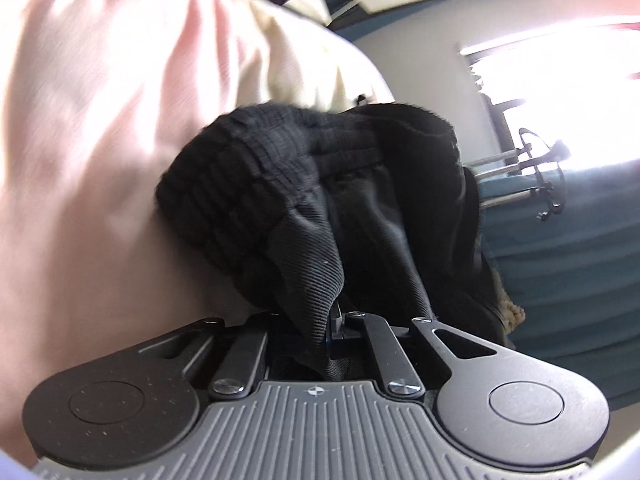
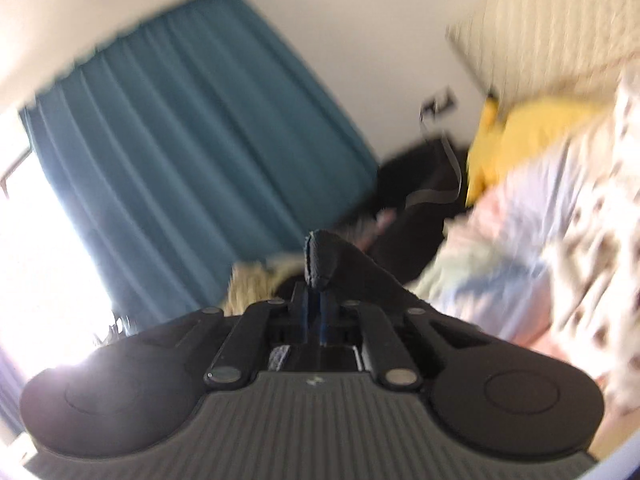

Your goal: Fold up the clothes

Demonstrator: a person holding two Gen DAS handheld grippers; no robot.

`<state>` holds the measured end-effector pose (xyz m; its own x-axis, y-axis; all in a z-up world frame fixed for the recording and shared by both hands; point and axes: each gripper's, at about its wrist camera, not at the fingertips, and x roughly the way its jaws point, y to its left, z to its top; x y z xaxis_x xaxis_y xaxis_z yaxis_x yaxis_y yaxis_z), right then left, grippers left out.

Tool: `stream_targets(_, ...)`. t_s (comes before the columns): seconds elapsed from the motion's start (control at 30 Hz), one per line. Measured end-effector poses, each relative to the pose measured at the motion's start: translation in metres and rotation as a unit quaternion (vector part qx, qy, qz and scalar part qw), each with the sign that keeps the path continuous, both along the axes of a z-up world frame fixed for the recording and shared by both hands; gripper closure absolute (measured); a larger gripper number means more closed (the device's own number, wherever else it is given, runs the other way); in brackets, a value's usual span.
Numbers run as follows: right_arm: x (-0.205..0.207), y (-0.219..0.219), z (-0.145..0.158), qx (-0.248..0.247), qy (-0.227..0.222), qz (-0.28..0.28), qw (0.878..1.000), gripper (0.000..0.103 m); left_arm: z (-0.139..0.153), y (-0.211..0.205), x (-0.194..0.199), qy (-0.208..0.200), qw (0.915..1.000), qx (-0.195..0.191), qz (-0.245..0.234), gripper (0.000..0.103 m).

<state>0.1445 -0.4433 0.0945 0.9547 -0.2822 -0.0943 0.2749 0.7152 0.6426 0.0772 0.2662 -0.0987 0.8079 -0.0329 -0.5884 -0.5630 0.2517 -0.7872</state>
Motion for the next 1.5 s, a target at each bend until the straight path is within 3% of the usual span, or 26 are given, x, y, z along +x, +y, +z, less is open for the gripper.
stream_targets(0.1, -0.045, -0.017, -0.013, 0.039, -0.006, -0.042, 0.998, 0.097, 0.001, 0.000, -0.010, 0.021, 0.9997, -0.005, -0.007, 0.078)
stream_targets(0.17, -0.071, -0.025, -0.047, 0.079, 0.019, -0.072, 0.994, 0.097, 0.004, -0.001, -0.020, 0.035, 0.9992, 0.000, -0.017, 0.060)
stream_targets(0.27, -0.104, -0.027, -0.120, 0.145, 0.069, -0.106, 0.981, 0.097, 0.013, -0.001, -0.041, 0.024, 0.9990, -0.015, -0.035, 0.050)
stream_targets(0.33, -0.117, -0.026, -0.166, 0.199, 0.126, -0.119, 0.965, 0.097, 0.024, 0.000, -0.059, 0.004, 0.9991, -0.012, -0.042, 0.044)
stream_targets(0.37, -0.122, -0.029, -0.184, 0.249, 0.142, -0.122, 0.950, 0.097, 0.031, -0.002, -0.066, -0.007, 0.9992, 0.004, -0.038, 0.040)
stream_targets(0.4, -0.126, -0.029, -0.192, 0.269, 0.150, -0.125, 0.943, 0.097, 0.039, -0.003, -0.072, -0.019, 0.9990, 0.023, -0.033, 0.039)
stream_targets(0.43, -0.127, -0.030, -0.192, 0.260, 0.166, -0.127, 0.943, 0.097, 0.046, -0.005, -0.078, -0.030, 0.9983, 0.043, -0.027, 0.036)
stream_targets(0.53, -0.124, -0.024, -0.176, 0.204, 0.156, -0.111, 0.960, 0.097, 0.071, -0.012, -0.084, -0.057, 0.9918, 0.112, -0.021, 0.034)
stream_targets(0.6, -0.122, -0.014, -0.167, 0.155, 0.161, -0.097, 0.970, 0.096, 0.088, -0.014, -0.069, -0.064, 0.9850, 0.155, -0.042, 0.034)
stream_targets(0.67, -0.112, -0.018, -0.167, 0.140, 0.168, -0.085, 0.972, 0.096, 0.100, -0.015, -0.051, -0.073, 0.9784, 0.179, -0.073, 0.034)
stream_targets(0.8, -0.108, -0.024, -0.173, 0.166, 0.167, -0.075, 0.969, 0.096, 0.100, 0.004, 0.000, -0.068, 0.9864, 0.116, -0.095, 0.034)
stream_targets(0.9, -0.103, -0.017, -0.172, 0.161, 0.167, -0.088, 0.969, 0.096, 0.090, 0.020, 0.051, -0.036, 0.9850, 0.126, -0.113, 0.034)
stream_targets(0.97, -0.094, -0.010, -0.172, 0.149, 0.180, -0.093, 0.968, 0.096, 0.074, 0.033, 0.078, -0.021, 0.9878, 0.103, -0.114, 0.034)
stream_targets(1.07, -0.073, 0.004, -0.174, 0.118, 0.193, -0.074, 0.971, 0.095, 0.046, 0.051, 0.103, -0.035, 0.9957, 0.025, -0.082, 0.036)
stream_targets(1.13, -0.057, 0.012, -0.176, 0.088, 0.198, -0.067, 0.974, 0.095, 0.039, 0.056, 0.112, -0.040, 0.9980, 0.005, -0.048, 0.036)
stream_targets(1.2, -0.046, 0.018, -0.180, 0.068, 0.202, -0.061, 0.975, 0.095, 0.039, 0.056, 0.119, -0.045, 0.9983, 0.023, -0.031, 0.038)
stream_targets(1.33, -0.024, 0.024, -0.191, 0.039, 0.223, -0.060, 0.972, 0.095, 0.048, 0.048, 0.128, -0.021, 0.9957, 0.088, -0.020, 0.075)
stream_targets(1.43, -0.015, 0.027, -0.194, 0.020, 0.230, -0.064, 0.971, 0.095, 0.063, 0.041, 0.122, -0.009, 0.9917, 0.128, -0.009, 0.081)
stream_targets(1.5, -0.017, 0.024, -0.195, 0.033, 0.221, -0.068, 0.972, 0.095, 0.081, 0.038, 0.108, -0.019, 0.9907, 0.135, -0.009, 0.082)
